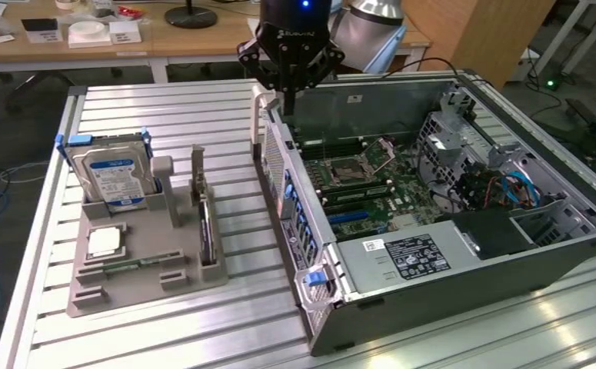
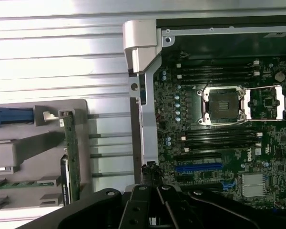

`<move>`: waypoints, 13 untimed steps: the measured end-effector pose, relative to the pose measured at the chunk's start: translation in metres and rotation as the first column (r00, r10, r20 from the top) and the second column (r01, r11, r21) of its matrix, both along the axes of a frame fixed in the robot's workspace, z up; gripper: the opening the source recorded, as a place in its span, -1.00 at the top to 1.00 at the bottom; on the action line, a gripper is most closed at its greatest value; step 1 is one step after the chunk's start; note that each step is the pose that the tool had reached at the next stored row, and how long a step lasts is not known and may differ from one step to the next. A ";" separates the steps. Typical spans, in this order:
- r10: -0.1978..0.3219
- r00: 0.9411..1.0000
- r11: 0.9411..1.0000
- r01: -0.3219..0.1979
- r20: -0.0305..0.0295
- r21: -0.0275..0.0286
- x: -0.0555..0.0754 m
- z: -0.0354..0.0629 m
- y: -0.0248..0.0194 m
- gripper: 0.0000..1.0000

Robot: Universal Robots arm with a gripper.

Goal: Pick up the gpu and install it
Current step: 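Reach for the gpu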

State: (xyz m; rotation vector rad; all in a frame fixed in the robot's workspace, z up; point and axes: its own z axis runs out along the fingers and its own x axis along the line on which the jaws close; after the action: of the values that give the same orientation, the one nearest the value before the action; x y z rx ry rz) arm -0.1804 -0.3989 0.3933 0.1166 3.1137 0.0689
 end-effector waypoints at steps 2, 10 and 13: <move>0.000 1.000 1.000 0.000 0.000 0.000 -0.004 0.0000 0.0000 0.79; 0.000 1.000 1.000 0.000 0.000 0.000 -0.019 0.0000 0.0000 0.79; 0.000 1.000 1.000 0.000 0.000 0.000 -0.025 0.0000 0.0000 0.79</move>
State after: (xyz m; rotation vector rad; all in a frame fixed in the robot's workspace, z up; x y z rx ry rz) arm -0.2055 -0.3989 0.3933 0.1165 3.1136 0.0689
